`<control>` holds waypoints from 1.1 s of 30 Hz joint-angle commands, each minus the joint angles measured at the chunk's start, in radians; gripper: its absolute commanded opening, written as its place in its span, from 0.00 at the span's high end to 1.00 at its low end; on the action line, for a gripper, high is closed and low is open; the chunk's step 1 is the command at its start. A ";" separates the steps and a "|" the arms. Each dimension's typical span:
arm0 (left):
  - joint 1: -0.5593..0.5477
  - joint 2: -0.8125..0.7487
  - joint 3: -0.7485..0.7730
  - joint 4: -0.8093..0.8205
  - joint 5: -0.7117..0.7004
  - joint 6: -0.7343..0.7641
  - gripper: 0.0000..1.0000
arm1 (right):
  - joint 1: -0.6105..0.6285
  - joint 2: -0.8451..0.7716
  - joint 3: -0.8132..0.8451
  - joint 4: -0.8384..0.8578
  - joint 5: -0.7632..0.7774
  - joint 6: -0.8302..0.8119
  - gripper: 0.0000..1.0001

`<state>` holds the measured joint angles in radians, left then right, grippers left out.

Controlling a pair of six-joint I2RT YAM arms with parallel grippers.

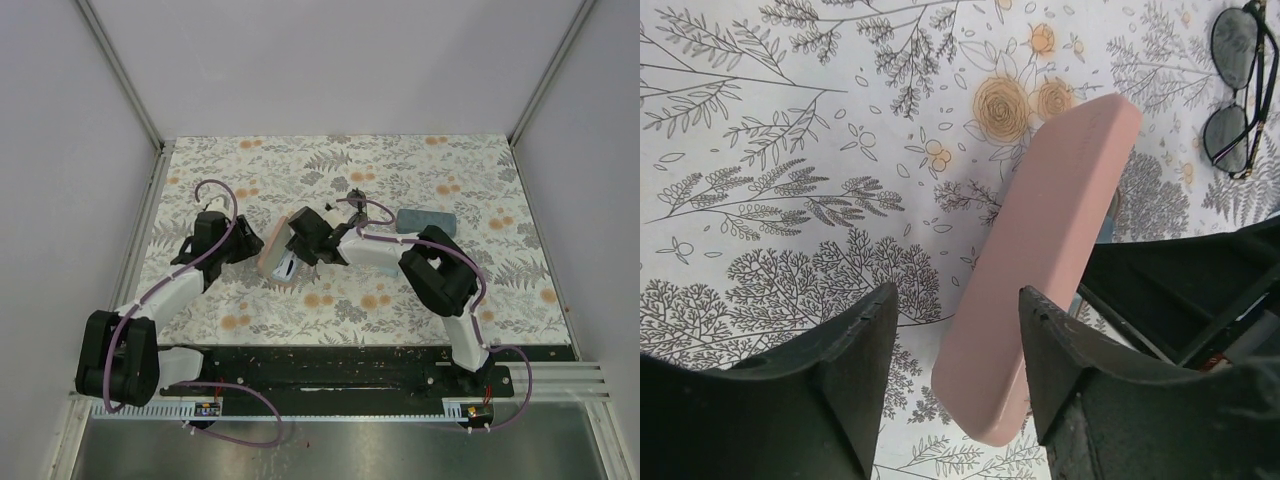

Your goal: Organize the sunglasses

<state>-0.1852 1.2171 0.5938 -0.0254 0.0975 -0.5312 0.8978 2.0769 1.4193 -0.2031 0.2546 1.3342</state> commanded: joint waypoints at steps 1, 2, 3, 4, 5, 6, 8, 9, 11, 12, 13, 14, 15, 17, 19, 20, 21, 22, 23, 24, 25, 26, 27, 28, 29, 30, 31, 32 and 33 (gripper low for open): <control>0.006 0.035 0.038 0.064 0.060 0.010 0.49 | 0.012 -0.095 -0.013 0.019 0.072 -0.032 0.51; 0.006 0.042 0.041 0.065 0.065 0.011 0.51 | 0.012 -0.115 -0.023 0.025 0.083 -0.047 0.51; 0.007 0.050 0.046 0.065 0.074 0.008 0.53 | 0.010 -0.139 -0.034 0.031 0.090 -0.064 0.51; 0.006 0.056 0.049 0.067 0.080 0.010 0.55 | 0.012 -0.162 -0.051 0.040 0.101 -0.078 0.51; 0.006 0.064 0.050 0.068 0.088 0.011 0.56 | 0.010 -0.184 -0.066 0.053 0.110 -0.089 0.52; 0.006 0.070 0.054 0.068 0.091 0.011 0.56 | 0.010 -0.201 -0.086 0.060 0.123 -0.099 0.52; 0.007 0.078 0.057 0.073 0.100 0.008 0.57 | 0.009 -0.236 -0.123 0.085 0.132 -0.127 0.54; 0.006 0.076 0.055 0.073 0.100 0.008 0.57 | 0.006 -0.247 -0.140 0.099 0.130 -0.148 0.55; 0.006 0.073 0.061 0.068 0.093 0.008 0.57 | 0.000 -0.265 -0.174 0.140 0.104 -0.194 0.57; 0.006 0.068 0.067 0.064 0.081 0.010 0.57 | -0.005 -0.270 -0.192 0.154 0.085 -0.208 0.58; 0.007 0.068 0.075 0.055 0.073 0.013 0.57 | -0.011 -0.274 -0.209 0.169 0.066 -0.220 0.59; 0.007 0.067 0.086 0.050 0.067 0.013 0.57 | -0.019 -0.276 -0.230 0.192 0.043 -0.233 0.60; 0.009 0.068 0.093 0.045 0.067 0.013 0.57 | -0.025 -0.278 -0.249 0.192 0.022 -0.236 0.62; 0.009 0.076 0.116 0.039 0.070 0.014 0.57 | -0.043 -0.278 -0.295 0.266 -0.024 -0.236 0.65; 0.010 0.102 0.139 0.030 0.079 0.017 0.59 | -0.056 -0.276 -0.345 0.316 -0.067 -0.236 0.70; 0.010 0.116 0.150 0.027 0.080 0.019 0.60 | -0.062 -0.273 -0.362 0.339 -0.077 -0.237 0.73; 0.009 0.127 0.156 0.028 0.084 0.020 0.62 | -0.066 -0.270 -0.373 0.352 -0.084 -0.239 0.77; 0.009 0.134 0.159 0.030 0.087 0.020 0.64 | -0.069 -0.259 -0.378 0.358 -0.092 -0.245 0.83; 0.009 0.145 0.162 0.035 0.088 0.019 0.68 | -0.072 -0.256 -0.379 0.357 -0.101 -0.244 0.89; 0.009 0.147 0.164 0.039 0.090 0.017 0.71 | -0.076 -0.247 -0.379 0.360 -0.112 -0.247 0.93; 0.010 0.148 0.164 0.044 0.093 0.016 0.72 | -0.077 -0.235 -0.378 0.361 -0.121 -0.251 0.96; 0.010 0.153 0.167 0.050 0.106 0.014 0.73 | -0.079 -0.224 -0.373 0.361 -0.132 -0.254 0.99; 0.010 0.154 0.169 0.053 0.125 0.011 0.73 | -0.079 -0.209 -0.372 0.363 -0.141 -0.256 0.99; 0.010 0.159 0.173 0.051 0.134 0.011 0.73 | -0.080 -0.196 -0.369 0.369 -0.150 -0.257 0.99; 0.012 0.160 0.175 0.056 0.151 0.010 0.73 | -0.079 -0.186 -0.367 0.376 -0.158 -0.257 0.99; 0.010 0.163 0.175 0.059 0.163 0.008 0.73 | -0.077 -0.172 -0.359 0.380 -0.166 -0.260 1.00; 0.010 0.168 0.176 0.062 0.172 0.007 0.74 | -0.080 -0.158 -0.350 0.378 -0.172 -0.262 1.00; 0.010 0.174 0.178 0.064 0.186 0.005 0.74 | -0.080 -0.143 -0.341 0.376 -0.179 -0.262 1.00; 0.012 0.186 0.182 0.067 0.198 0.004 0.74 | -0.082 -0.127 -0.333 0.376 -0.186 -0.263 1.00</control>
<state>-0.1814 1.3796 0.7212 -0.0120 0.2192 -0.5224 0.8223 1.8988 1.0382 0.1337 0.1116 1.0935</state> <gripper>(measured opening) 0.263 0.018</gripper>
